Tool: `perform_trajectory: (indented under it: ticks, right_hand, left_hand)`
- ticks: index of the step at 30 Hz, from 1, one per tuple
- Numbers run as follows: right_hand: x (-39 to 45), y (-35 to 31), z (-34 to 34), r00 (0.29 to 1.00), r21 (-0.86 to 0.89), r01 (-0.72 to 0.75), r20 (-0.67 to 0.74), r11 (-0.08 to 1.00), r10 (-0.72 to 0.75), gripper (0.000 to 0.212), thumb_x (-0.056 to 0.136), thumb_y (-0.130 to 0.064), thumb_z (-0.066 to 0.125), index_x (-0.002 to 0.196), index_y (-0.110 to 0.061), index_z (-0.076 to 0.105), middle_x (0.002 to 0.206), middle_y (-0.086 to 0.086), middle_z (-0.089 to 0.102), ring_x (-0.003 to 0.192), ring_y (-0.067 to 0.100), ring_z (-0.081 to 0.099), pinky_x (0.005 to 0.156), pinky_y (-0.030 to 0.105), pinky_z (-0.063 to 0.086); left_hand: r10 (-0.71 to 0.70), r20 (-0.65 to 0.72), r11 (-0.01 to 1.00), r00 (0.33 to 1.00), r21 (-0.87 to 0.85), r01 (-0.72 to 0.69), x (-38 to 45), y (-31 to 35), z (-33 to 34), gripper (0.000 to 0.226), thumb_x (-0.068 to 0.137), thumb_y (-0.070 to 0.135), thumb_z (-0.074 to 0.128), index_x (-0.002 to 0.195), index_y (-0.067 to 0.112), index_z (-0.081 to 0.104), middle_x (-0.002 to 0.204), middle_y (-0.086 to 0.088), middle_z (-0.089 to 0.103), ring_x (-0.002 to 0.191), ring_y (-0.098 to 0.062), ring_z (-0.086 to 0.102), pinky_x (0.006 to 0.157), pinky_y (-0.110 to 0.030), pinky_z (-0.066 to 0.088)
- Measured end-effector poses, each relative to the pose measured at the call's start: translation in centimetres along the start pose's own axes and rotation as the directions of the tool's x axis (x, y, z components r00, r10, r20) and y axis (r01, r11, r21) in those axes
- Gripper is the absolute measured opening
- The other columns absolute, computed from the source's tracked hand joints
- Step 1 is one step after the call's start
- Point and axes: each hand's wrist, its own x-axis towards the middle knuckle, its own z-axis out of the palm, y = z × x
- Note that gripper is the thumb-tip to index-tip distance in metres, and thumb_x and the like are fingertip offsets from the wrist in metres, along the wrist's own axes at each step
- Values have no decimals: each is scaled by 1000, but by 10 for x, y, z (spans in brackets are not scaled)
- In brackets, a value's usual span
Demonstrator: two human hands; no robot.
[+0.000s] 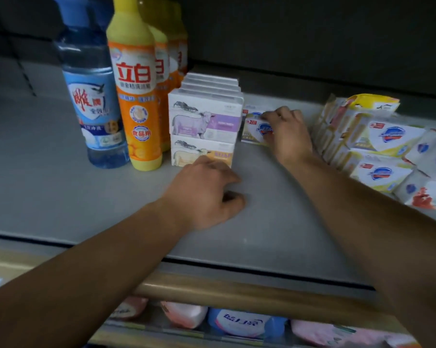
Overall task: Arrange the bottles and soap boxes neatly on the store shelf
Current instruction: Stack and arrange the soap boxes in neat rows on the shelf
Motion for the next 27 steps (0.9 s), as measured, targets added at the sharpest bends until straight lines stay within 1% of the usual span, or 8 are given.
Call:
perform_trajectory:
  ticks: [6,11,14,16,19,22,24,27]
  right_hand:
    - [29,1,21,1000,13,0,-20,1000,0,44,92,-14,57,135,-16,55,127,15,52,116,39,43,93,44,40]
    - [26,5,21,999,7,49,-17,999,-49,46,93,-17,57,138,-16,53,129,16,52,117,39,43,95,43,38]
    - [26,1,19,999,6,48,-7,999,-48,46,93,-18,57,139,-16,53,130,15,51,118,38,42,96,43,39]
    - [27,-2,19,999,-2,53,2,999,-53,46,93,-18,57,139,-17,53,129,14,51,118,38,42,95,43,40]
    - [29,-5,19,1000,2,21,18,1000,-21,46,93,-14,56,139,-17,52,129,15,50,119,38,42,95,43,40]
    - [31,-5,18,999,19,0,37,1000,0,48,92,-13,58,140,-16,51,128,16,50,119,38,42,95,43,41]
    - [31,-5,16,997,51,-8,72,999,4,52,91,-17,62,141,-17,49,131,16,50,120,38,42,95,42,41]
    - [23,-4,3,993,110,-27,117,994,14,61,89,-29,65,145,-18,43,137,16,49,125,37,42,98,43,41]
  left_hand:
    - [0,-23,999,1000,41,1,0,3,0,51,79,54,42,109,24,70,115,8,67,111,-20,53,96,-30,42]
    - [-11,-10,1000,1000,0,11,-1,3,-1,51,80,51,46,119,28,68,121,10,65,115,-20,52,99,-31,42]
    - [0,-12,1000,1000,14,0,-2,4,-1,50,81,51,45,117,26,69,120,9,66,115,-21,52,98,-29,41]
    - [-1,-20,1000,1000,24,2,-3,4,-1,45,84,50,49,117,26,69,120,9,66,115,-21,51,98,-26,39]
    - [-15,-36,1000,999,11,15,-3,3,1,42,85,46,58,121,28,67,124,11,64,117,-19,49,96,-23,37]
    - [-5,-52,1000,999,17,5,-2,2,2,40,84,46,59,119,27,68,122,9,65,116,-21,50,96,-25,40]
    - [4,-56,1000,998,20,-3,-2,2,1,41,84,46,57,117,26,69,120,8,66,115,-22,52,96,-27,42]
    - [10,-48,1000,999,28,-9,-1,2,1,49,79,49,47,113,23,71,118,6,67,114,-23,53,98,-31,42]
